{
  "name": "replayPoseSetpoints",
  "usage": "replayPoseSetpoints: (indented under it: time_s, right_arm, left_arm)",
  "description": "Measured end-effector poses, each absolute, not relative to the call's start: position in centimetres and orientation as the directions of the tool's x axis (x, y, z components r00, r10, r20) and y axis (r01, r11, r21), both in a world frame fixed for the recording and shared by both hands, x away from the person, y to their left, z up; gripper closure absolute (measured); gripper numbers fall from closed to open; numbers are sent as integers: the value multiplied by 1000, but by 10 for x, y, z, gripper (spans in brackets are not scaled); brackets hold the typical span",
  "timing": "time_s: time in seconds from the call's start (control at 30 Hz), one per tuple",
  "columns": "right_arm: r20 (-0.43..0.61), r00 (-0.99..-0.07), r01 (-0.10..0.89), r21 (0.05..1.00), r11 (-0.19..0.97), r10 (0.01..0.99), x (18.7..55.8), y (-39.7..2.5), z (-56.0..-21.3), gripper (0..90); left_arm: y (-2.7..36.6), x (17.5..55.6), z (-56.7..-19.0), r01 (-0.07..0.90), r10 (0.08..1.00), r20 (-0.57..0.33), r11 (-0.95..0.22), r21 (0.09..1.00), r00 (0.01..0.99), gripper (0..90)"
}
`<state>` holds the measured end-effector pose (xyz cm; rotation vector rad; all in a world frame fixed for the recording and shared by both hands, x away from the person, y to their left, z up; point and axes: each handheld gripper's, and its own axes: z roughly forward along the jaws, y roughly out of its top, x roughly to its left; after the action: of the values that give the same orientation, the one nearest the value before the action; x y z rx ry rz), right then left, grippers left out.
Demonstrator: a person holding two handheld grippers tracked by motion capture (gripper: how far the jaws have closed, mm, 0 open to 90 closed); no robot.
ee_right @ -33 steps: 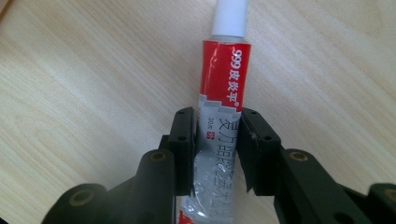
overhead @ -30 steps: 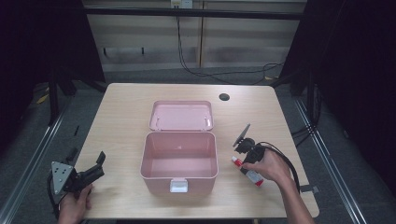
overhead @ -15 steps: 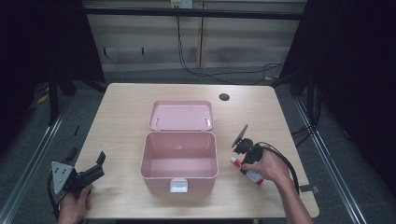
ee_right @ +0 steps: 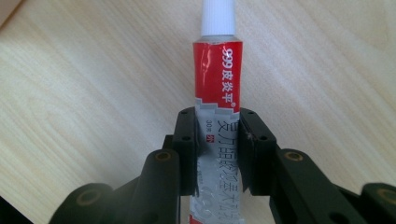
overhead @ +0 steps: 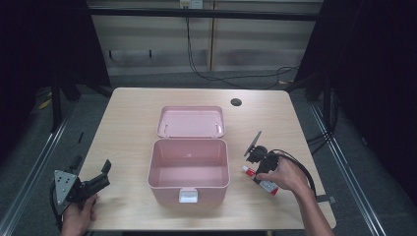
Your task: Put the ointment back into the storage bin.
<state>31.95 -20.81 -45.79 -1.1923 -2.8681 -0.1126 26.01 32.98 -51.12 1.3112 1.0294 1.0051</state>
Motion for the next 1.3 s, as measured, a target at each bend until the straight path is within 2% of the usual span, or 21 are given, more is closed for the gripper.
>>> replayPoseSetpoints:
  time_s: [1.07,1.3]
  right_arm:
    - [59,-846,533,101,840,530,303,-206,-424,712]
    - [65,-871,490,79,868,486,299,-204,-417,713]
  left_arm:
    - [330,260,-511,7,968,-16,15,1000,250,34]
    - [330,260,-511,9,968,-11,9,1000,251,34]
